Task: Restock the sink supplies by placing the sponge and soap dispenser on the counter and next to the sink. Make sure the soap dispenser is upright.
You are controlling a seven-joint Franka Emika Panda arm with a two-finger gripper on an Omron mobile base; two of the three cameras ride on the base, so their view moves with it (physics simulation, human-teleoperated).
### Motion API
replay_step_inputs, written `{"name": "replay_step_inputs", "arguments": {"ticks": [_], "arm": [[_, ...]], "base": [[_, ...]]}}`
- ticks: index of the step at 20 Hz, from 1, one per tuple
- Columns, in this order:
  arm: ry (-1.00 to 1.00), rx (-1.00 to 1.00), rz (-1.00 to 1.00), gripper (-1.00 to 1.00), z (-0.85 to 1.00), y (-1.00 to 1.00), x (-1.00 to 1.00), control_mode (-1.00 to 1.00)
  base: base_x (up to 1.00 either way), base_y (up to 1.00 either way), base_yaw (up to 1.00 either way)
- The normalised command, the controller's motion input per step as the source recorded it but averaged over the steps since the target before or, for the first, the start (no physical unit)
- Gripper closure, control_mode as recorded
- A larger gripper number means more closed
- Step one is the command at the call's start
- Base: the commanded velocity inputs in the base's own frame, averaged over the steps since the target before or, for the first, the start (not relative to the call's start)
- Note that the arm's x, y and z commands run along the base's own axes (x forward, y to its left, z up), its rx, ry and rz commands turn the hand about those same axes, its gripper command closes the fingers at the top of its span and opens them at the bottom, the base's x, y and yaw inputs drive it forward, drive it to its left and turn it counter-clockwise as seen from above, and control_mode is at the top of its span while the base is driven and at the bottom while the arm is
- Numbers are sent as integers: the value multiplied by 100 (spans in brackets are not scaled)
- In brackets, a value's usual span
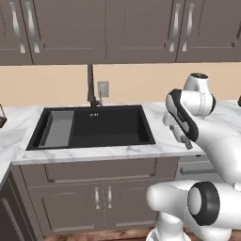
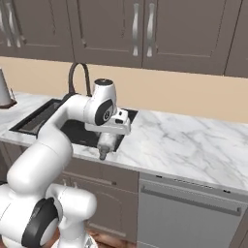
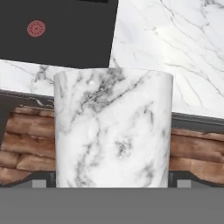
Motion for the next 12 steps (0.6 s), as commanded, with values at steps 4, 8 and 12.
{"name": "replay_step_inputs", "arguments": {"ticks": [4,8,12], "arm": [[0,0,0,100,0,0,0,100],[0,0,0,100,0,0,0,100],[0,0,0,100,0,0,0,100]], "base": [[54,-23,-8],[37,-34,-4],[5,-30,-3]]}}
